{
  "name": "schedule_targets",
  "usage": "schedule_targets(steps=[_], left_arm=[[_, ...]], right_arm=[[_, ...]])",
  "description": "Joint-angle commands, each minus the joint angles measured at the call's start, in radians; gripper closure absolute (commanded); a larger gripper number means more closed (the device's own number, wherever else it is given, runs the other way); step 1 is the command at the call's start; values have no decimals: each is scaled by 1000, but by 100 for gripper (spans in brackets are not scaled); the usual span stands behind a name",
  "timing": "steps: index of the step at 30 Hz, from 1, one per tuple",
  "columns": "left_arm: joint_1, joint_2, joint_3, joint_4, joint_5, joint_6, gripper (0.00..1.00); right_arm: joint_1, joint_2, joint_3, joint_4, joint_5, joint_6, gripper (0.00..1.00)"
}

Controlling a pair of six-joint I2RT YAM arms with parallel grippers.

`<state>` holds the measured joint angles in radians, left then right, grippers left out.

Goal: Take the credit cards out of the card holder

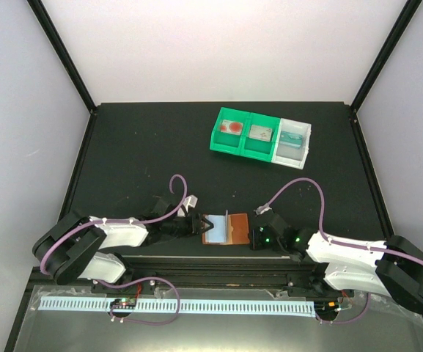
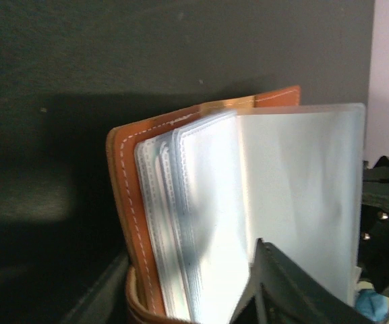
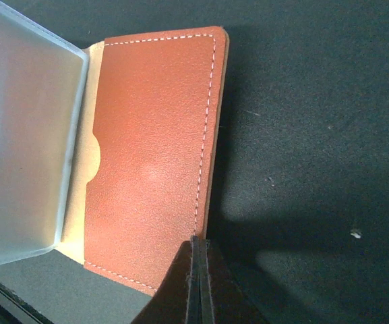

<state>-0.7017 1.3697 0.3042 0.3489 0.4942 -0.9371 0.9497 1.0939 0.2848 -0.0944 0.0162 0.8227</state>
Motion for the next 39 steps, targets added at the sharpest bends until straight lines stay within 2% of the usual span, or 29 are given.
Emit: schedule_targets(steps=[1, 5, 10, 14, 18, 20, 23, 27, 28, 30, 31, 34, 37, 39], left_arm=[[-9, -9, 11, 55, 18, -15, 66], [-14, -26, 3, 60, 13, -22, 82], [-20, -53, 15, 42, 20, -19, 98], [-33, -63, 25, 25, 15, -22, 98], [-49, -57, 34, -4, 0, -31, 83], [-55, -54, 33, -1, 1, -36, 83], [-67, -53, 33, 15, 1, -49, 98], [-90, -66, 46, 15, -7, -63, 98], [-97, -69, 51, 5, -10, -65, 96], [-106, -73, 61, -18, -19, -67, 78], [-110, -75, 62, -23, -26, -68, 77], [-116, -80, 60, -23, -28, -71, 97], [-123, -83, 55, -22, -36, -79, 98], [-125, -118, 55, -35, -45, -80, 98]], right_arm=[[4, -8, -12, 50, 0, 15, 99], [4, -6, -10, 45, 0, 11, 98], [4, -45, 36, -51, 2, -7, 84], [4, -137, 91, -146, -9, -24, 66], [4, -203, 140, -168, -44, -54, 53], [4, -214, 171, -167, -62, -69, 48], [6, -207, 207, -159, -105, -82, 47], [6, -189, 228, -103, -176, -60, 47], [6, -180, 232, -92, -185, -55, 47], [6, -161, 239, -65, -203, -44, 47], [6, -148, 239, -52, -209, -39, 47], [8, -105, 235, -11, -225, -21, 48], [10, -58, 211, 54, -244, 6, 59], [12, -22, 196, 82, -252, 24, 61]])
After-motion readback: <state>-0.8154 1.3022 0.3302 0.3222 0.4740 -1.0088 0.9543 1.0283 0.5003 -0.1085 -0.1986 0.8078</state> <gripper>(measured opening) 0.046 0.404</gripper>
